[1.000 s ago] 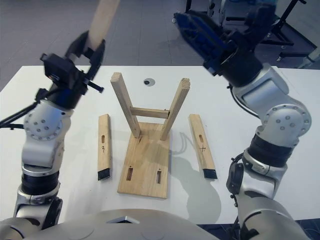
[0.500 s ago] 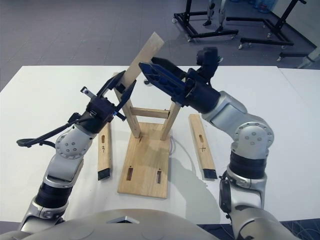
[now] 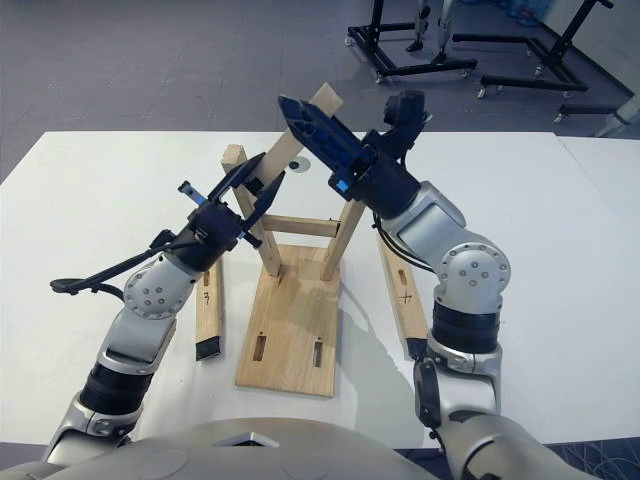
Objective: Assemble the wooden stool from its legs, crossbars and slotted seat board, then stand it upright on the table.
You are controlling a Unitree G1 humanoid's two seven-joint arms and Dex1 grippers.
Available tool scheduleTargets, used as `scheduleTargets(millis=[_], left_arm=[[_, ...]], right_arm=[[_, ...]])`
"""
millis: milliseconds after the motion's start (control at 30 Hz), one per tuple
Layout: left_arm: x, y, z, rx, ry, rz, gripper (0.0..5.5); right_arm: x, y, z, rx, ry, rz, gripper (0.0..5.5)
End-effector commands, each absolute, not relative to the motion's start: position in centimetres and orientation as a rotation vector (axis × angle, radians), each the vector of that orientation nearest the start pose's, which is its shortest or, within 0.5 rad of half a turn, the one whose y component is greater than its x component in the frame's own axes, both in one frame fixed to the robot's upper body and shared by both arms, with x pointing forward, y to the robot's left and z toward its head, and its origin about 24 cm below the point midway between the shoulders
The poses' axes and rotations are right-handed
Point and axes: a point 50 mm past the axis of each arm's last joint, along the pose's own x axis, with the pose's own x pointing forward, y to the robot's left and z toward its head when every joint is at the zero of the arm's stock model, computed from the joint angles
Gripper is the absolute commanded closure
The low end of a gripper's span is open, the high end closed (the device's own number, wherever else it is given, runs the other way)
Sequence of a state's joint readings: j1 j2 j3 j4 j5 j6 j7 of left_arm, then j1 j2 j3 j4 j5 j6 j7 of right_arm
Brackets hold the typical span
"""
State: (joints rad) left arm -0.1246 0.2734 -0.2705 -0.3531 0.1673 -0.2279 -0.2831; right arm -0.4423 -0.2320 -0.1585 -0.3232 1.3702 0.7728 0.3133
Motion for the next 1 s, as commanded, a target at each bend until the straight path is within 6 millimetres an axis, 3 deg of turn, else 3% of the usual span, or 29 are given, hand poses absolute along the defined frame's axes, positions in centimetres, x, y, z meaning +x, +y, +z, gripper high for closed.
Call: scheduleTargets(millis=[33,533,867,900,1000], left_arm=[[23.2,9.0,14.6,0.472,-0.625,-0.635,4.23],[23.5,9.8,14.7,0.430,-0.599,-0.626,4.23],[23.7,10.5,14.7,0.373,-0.560,-0.597,4.23],[23.7,10.7,14.6,0.369,-0.552,-0.585,3.87],[23.8,11.2,14.5,0.336,-0.528,-0.540,3.47]], right_arm=[[26.3,-11.6,21.5,0.804,-0.158,1.126,2.22],[26.1,-11.1,21.9,0.874,-0.188,1.122,4.76],[26.8,-11.6,22.2,0.887,-0.222,1.031,5.03],[26.9,-11.9,22.3,0.885,-0.234,1.014,5.04],[27.3,-14.3,23.4,0.926,-0.312,0.940,5.11]])
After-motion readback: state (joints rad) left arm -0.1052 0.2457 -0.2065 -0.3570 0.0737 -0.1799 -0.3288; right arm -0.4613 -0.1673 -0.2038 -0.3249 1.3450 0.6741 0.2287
